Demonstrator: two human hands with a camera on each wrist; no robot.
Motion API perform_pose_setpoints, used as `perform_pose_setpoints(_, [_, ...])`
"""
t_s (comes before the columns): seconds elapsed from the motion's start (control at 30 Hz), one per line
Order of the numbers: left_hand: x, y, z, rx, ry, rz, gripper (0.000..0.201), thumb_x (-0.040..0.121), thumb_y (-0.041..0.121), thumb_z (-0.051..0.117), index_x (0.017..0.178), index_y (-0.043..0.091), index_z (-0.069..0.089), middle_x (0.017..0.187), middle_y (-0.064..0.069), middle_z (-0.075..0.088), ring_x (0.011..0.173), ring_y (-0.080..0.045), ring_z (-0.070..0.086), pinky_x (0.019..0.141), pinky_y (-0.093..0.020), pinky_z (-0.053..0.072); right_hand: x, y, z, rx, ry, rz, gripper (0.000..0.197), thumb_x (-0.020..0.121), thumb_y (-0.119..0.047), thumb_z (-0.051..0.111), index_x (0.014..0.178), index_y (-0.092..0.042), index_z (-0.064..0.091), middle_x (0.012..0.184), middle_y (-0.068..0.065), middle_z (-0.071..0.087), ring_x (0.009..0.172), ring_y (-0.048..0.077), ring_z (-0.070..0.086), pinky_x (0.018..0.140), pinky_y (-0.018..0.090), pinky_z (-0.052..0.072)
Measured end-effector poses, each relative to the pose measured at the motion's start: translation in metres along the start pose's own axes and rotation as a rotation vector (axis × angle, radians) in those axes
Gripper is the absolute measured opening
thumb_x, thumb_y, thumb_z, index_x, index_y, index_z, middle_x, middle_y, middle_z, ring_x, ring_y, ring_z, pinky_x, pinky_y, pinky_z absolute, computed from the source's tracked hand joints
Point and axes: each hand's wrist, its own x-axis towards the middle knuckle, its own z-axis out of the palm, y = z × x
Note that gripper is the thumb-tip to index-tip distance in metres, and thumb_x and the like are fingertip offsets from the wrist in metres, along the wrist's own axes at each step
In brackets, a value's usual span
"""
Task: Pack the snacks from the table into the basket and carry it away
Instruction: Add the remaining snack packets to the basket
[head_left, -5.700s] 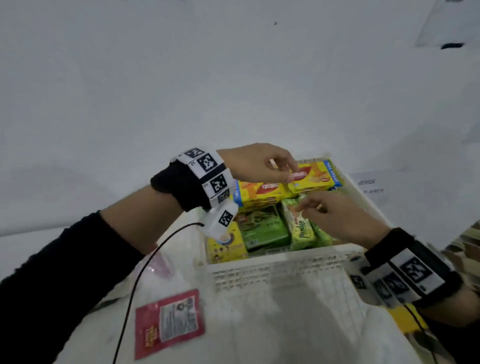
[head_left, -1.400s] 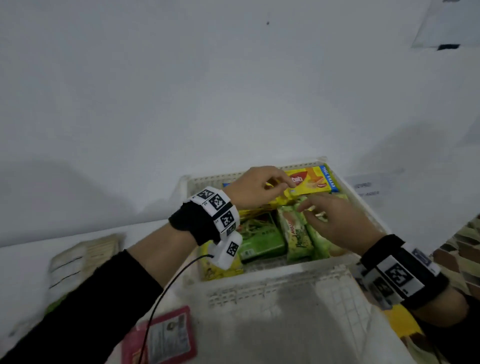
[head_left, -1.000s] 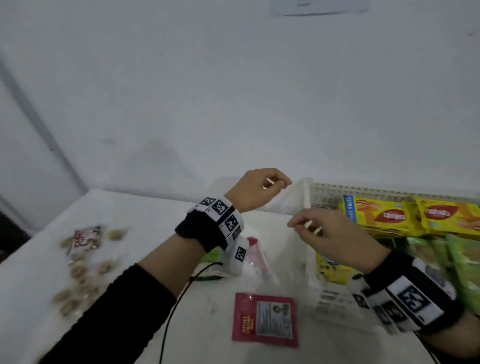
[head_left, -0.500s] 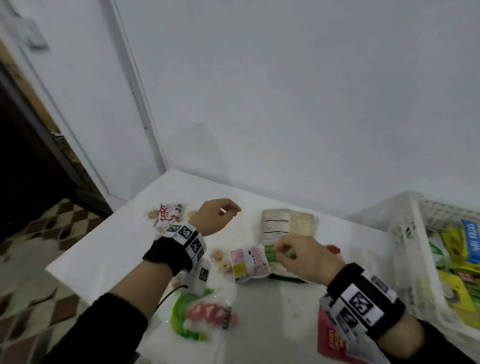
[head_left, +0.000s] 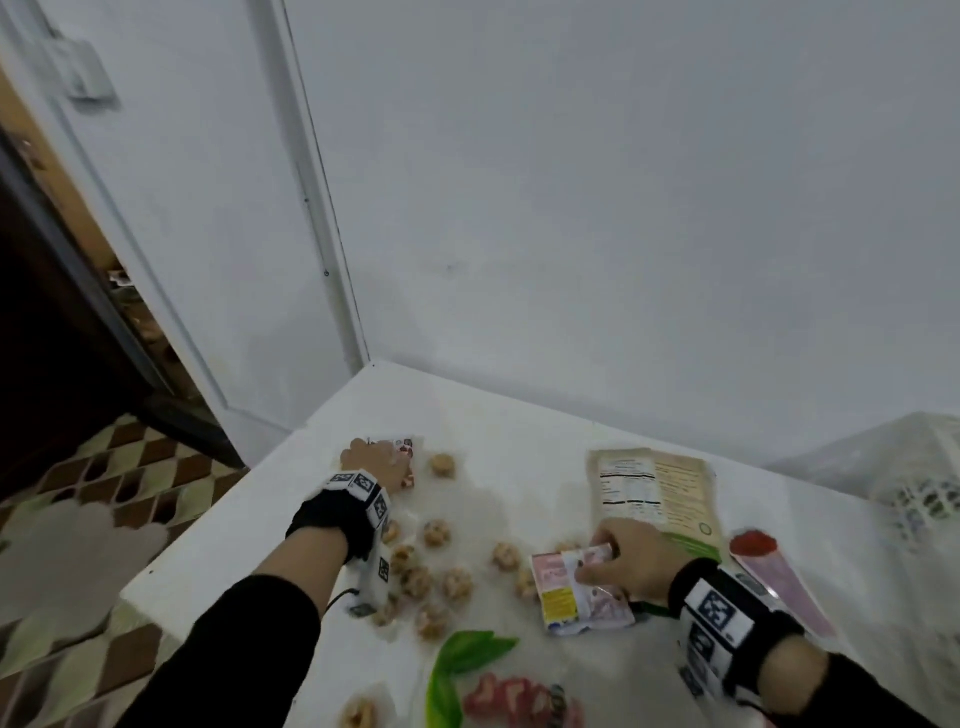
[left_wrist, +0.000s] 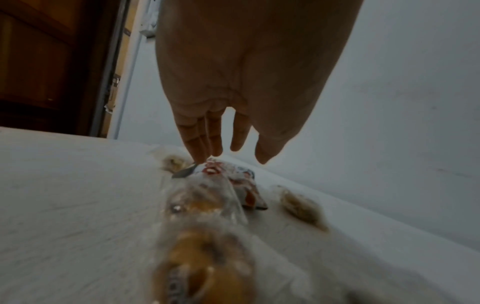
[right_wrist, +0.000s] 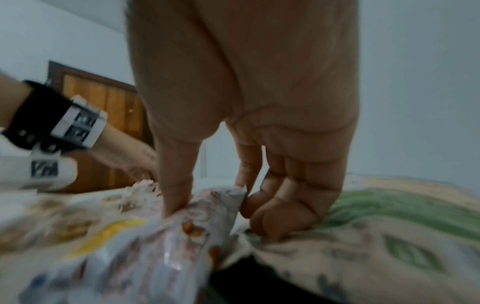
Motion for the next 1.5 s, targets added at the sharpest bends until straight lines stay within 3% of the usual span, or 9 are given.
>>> perform_pose_setpoints(0.2, [0.012, -0.010, 0.014, 0.076, 0.018, 0.101, 0.052, 0.085, 0.051, 0.057, 0.126, 0.021, 0.043, 0.124, -0.014, 0.048, 0.115, -0.033, 0.046, 0.097, -0.037, 0.036, -0.019, 0.003, -0.021, 0.355, -0.015, -0.045, 0.026, 0.089, -0.036, 0.064, 0.092, -0.019, 0.044, 0.063, -0.004, 0.054, 0.056, 0.015, 0.048, 0.051, 0.024, 0.037])
perform_pose_setpoints(0.3, [0.013, -0.010, 0.009, 0.028, 0.074, 0.105, 0.051, 0.074, 0.057, 0.059, 0.107, 0.021, 0.044, 0.103, -0.005, 0.054, 0.101, -0.027, 0.048, 0.083, -0.034, 0.038, -0.029, 0.011, -0.031, 0.321, 0.014, -0.037, 0.019, 0.095, -0.042, 0.052, 0.100, -0.027, 0.042, 0.072, -0.002, 0.057, 0.060, 0.013, 0.049, 0.053, 0.019, 0.041])
perform_pose_setpoints(0.43, [-0.004, 0.014, -0.006, -0.103, 0.254, 0.169, 0.059, 0.057, 0.051, 0.061, 0.107, 0.023, 0.046, 0.103, -0.003, 0.052, 0.098, -0.029, 0.051, 0.084, -0.038, 0.041, -0.046, 0.023, -0.041, 0.409, 0.076, -0.021, 0.017, 0.093, -0.040, 0.056, 0.106, -0.033, 0.049, 0.094, -0.005, 0.062, 0.077, 0.003, 0.061, 0.067, 0.015, 0.051])
perform_pose_setpoints(0.5, [-0.015, 0.032, -0.018, -0.340, 0.197, 0.319, 0.060, 0.059, 0.043, 0.068, 0.108, 0.020, 0.042, 0.103, -0.004, 0.044, 0.094, -0.030, 0.055, 0.079, -0.036, 0.046, -0.056, 0.027, -0.045, 0.529, 0.110, -0.022, 0.023, 0.093, -0.033, 0.059, 0.114, -0.034, 0.052, 0.112, -0.009, 0.065, 0.097, 0.007, 0.065, 0.072, 0.026, 0.057])
perform_pose_setpoints(0.6, [-0.041, 0.072, -0.037, -0.456, 0.064, 0.560, 0.055, 0.071, 0.027, 0.080, 0.109, 0.024, 0.040, 0.110, -0.004, 0.040, 0.096, -0.021, 0.050, 0.080, -0.025, 0.040, -0.072, 0.036, -0.055, 0.624, 0.155, -0.007, 0.036, 0.092, -0.017, 0.062, 0.122, -0.029, 0.046, 0.114, -0.007, 0.068, 0.098, 0.013, 0.069, 0.078, 0.037, 0.059])
perform_pose_setpoints(0.8, [-0.105, 0.168, -0.042, -0.473, -0.161, 0.867, 0.049, 0.071, 0.034, 0.082, 0.109, 0.027, 0.051, 0.097, 0.011, 0.061, 0.079, -0.002, 0.060, 0.056, -0.003, 0.041, -0.131, 0.055, -0.102, 0.536, 0.318, -0.046, 0.028, 0.088, -0.022, 0.068, 0.114, -0.024, 0.058, 0.103, -0.007, 0.071, 0.081, 0.009, 0.070, 0.064, 0.027, 0.056])
perform_pose_setpoints(1.0, [-0.175, 0.273, -0.029, -0.485, -0.278, 1.078, 0.047, 0.075, 0.033, 0.080, 0.113, 0.031, 0.052, 0.106, 0.007, 0.063, 0.085, -0.008, 0.067, 0.066, -0.014, 0.054, -0.208, 0.119, -0.153, 0.605, 0.515, -0.024, 0.028, 0.095, -0.023, 0.057, 0.123, -0.023, 0.051, 0.106, 0.011, 0.066, 0.068, 0.025, 0.068, 0.055, 0.031, 0.054])
perform_pose_setpoints(1.17, [-0.233, 0.359, -0.007, -0.519, -0.338, 1.143, 0.052, 0.075, 0.035, 0.079, 0.119, 0.030, 0.052, 0.109, 0.009, 0.062, 0.091, -0.008, 0.065, 0.079, -0.024, 0.056, -0.265, 0.207, -0.187, 0.644, 0.566, 0.065, 0.040, 0.094, -0.023, 0.058, 0.133, -0.025, 0.049, 0.121, 0.007, 0.061, 0.087, 0.029, 0.070, 0.076, 0.036, 0.058])
perform_pose_setpoints(1.5, [-0.287, 0.469, 0.042, -0.411, -0.356, 1.203, 0.070, 0.066, 0.037, 0.085, 0.125, 0.029, 0.048, 0.124, 0.000, 0.050, 0.109, -0.017, 0.056, 0.092, -0.039, 0.052, -0.310, 0.309, -0.241, 0.352, 0.407, 0.191, 0.022, 0.098, -0.023, 0.049, 0.103, -0.025, 0.070, 0.117, 0.002, 0.065, 0.106, 0.015, 0.063, 0.099, 0.035, 0.049])
